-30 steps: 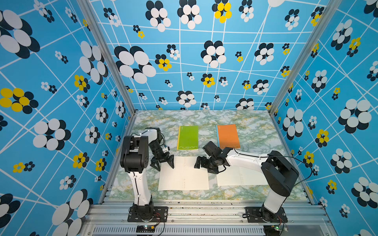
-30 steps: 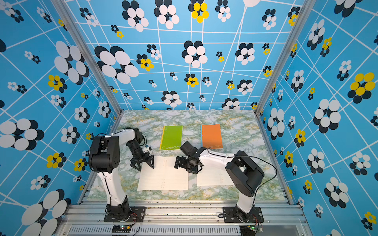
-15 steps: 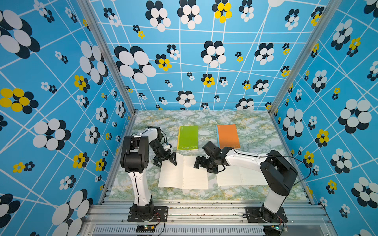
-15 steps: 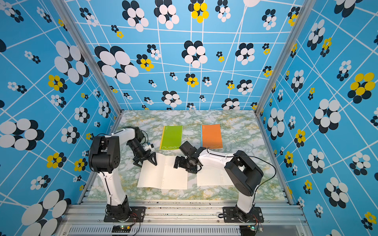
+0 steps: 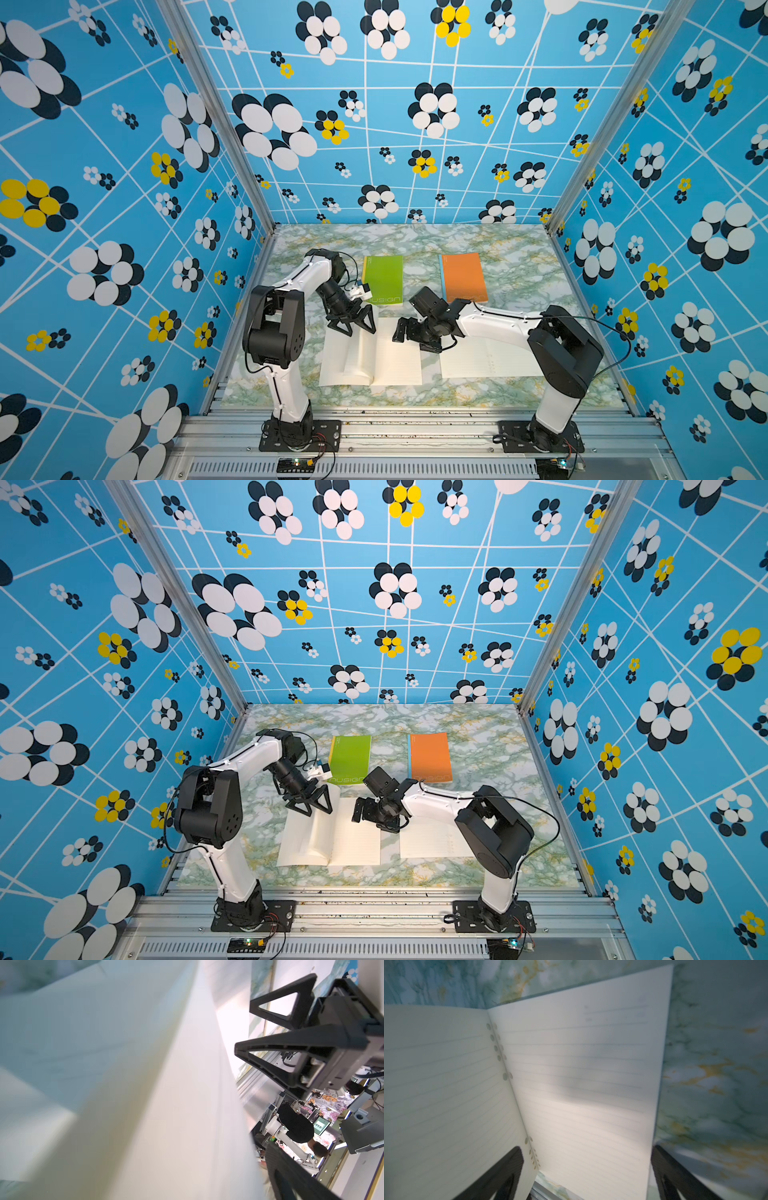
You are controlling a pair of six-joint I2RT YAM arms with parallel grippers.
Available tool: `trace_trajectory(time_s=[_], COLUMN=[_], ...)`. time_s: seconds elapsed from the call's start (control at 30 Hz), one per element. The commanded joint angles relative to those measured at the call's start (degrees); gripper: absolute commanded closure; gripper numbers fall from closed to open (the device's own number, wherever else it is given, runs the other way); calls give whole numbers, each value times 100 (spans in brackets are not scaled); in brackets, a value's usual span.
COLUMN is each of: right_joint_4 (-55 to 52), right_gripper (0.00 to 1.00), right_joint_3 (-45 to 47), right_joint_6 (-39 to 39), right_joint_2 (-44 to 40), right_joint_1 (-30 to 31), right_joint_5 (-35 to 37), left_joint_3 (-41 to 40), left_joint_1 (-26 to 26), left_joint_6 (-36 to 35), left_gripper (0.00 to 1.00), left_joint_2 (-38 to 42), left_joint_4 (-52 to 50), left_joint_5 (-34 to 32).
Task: Close the notebook
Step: Close the notebook at the center of the board.
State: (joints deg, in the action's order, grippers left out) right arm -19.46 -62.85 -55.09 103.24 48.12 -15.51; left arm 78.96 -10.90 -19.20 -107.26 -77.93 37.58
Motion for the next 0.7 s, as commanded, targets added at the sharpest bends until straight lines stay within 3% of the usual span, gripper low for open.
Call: trace_trajectory(time_s=[0.0,0.37,0.5,0.67], right_joint_4=[-296,-1196,-1353,-1276], right_gripper=[1,1,1,1], right_joint_3=[-74,44,-82,-73], right_joint_6=[110,605,675,607], right_joint_2=[92,-918,-1027,-989], right_joint_1=[52,-505,-532,-544], right_joint_5=[93,600,628,656], left_joint_3=[181,507,698,1024], left_joint_1=[-253,-718,-419,394], left_joint_6=[-303,-408,-457,-673], left_gripper=[2,2,2,2], left_joint_2=[322,520,467,286], left_joint_4=[-411,-546,-552,-758], left_joint_5=[238,155,92,168])
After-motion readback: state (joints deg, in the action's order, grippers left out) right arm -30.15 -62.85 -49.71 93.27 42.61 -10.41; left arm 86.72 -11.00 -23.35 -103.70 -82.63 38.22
